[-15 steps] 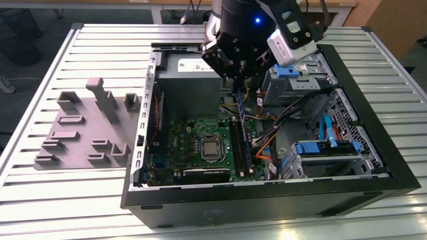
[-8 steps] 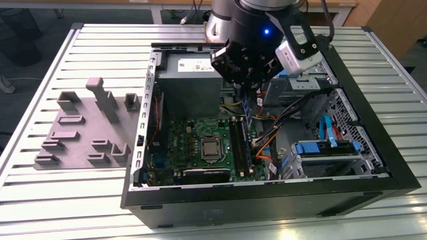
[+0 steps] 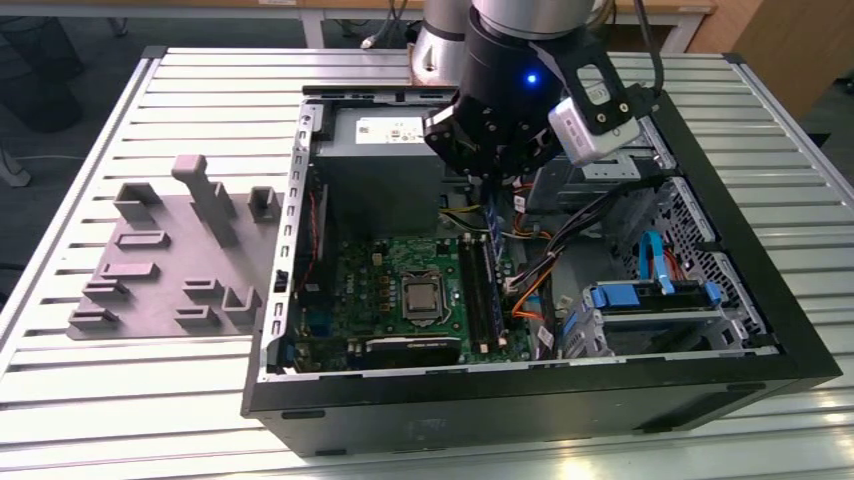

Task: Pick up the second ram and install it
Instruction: 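Insert the second ram into the second slot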

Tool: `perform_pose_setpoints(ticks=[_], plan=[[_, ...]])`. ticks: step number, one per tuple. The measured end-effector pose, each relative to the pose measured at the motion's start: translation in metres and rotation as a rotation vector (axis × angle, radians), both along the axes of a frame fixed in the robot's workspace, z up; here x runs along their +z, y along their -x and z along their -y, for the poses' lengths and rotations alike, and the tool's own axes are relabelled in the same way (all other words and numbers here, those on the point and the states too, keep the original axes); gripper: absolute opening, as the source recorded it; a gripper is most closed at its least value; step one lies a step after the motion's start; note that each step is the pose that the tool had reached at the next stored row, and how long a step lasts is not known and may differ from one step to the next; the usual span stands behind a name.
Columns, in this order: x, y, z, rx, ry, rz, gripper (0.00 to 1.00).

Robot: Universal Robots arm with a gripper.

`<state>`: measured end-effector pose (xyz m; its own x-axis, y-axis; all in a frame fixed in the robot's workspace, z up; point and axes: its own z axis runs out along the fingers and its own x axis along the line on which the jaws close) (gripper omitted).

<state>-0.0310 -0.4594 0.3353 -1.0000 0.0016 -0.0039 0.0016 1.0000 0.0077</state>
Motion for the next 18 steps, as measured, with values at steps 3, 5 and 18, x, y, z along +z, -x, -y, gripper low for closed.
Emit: perform_pose_setpoints(ticks=[3, 5, 18], plan=[[-0.0001, 0.0, 0.0, 0.0, -0.0001, 0.0001, 0.14], [-0.0001, 0.0, 0.0, 0.0, -0.0002, 0.0001, 0.14], [-0.0197, 0.0, 0.0, 0.0, -0.0004, -0.003, 0.14]])
